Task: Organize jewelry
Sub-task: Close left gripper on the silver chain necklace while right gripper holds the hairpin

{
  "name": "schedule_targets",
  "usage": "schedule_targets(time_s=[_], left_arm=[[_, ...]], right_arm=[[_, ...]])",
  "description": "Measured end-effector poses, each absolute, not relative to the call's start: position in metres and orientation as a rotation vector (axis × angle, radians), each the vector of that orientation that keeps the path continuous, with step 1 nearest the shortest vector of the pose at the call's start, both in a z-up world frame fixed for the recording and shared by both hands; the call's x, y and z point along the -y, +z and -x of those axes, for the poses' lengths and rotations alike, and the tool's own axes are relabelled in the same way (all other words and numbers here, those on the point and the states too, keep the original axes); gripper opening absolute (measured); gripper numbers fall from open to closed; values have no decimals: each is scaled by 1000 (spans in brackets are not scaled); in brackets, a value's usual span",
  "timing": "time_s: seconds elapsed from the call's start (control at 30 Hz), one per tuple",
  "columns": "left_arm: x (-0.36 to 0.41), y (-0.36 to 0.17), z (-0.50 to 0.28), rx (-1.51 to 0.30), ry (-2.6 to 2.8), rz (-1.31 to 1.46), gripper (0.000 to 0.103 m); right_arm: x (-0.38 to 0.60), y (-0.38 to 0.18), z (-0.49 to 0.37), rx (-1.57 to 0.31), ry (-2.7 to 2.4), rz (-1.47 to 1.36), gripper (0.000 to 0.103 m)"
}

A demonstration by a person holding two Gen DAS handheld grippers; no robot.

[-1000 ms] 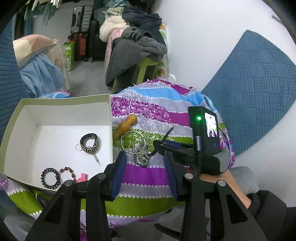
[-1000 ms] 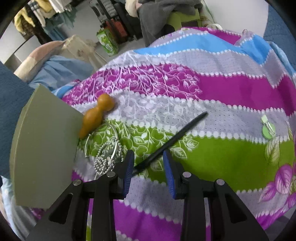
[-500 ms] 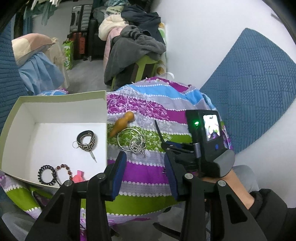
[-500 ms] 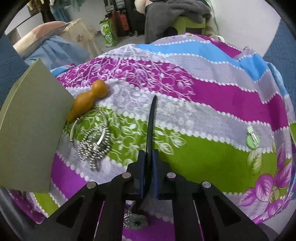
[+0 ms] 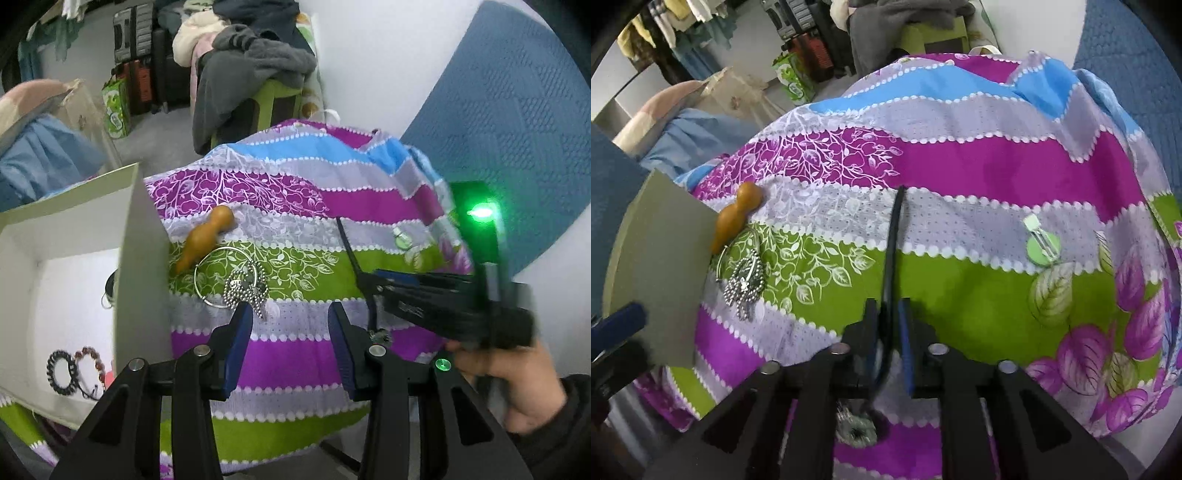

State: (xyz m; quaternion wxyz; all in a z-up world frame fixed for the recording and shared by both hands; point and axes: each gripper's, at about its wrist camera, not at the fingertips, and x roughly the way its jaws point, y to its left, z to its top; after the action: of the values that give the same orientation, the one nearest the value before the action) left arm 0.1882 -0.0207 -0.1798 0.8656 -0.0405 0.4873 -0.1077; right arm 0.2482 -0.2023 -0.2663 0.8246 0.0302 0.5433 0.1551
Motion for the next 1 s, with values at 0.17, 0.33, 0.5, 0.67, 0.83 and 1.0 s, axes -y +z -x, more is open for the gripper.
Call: schedule_targets(time_s=[0.17, 0.33, 0.5, 0.67, 0.83, 1.0], left_arm=[[34, -203, -208, -1068, -151, 2, 41], [40, -225, -220, -1093, -91, -77, 41], [41, -240, -224, -1113, -65, -122, 36], [41, -249, -226, -1110, -57, -144, 15], [34, -249, -223, -1092, -81, -105, 4], [23, -235, -217, -1074, -162, 15, 1]], right_arm=[[202, -263, -239, -1157, 363, -94, 24], [203, -264, -232, -1175, 377, -99, 24], [204, -259, -227, -1165, 380, -99, 24], [207, -256, -224, -1160, 371, -107, 24], [203, -258, -222, -1166, 364, -88, 24], [202, -258, -223, -1164, 354, -78, 24]])
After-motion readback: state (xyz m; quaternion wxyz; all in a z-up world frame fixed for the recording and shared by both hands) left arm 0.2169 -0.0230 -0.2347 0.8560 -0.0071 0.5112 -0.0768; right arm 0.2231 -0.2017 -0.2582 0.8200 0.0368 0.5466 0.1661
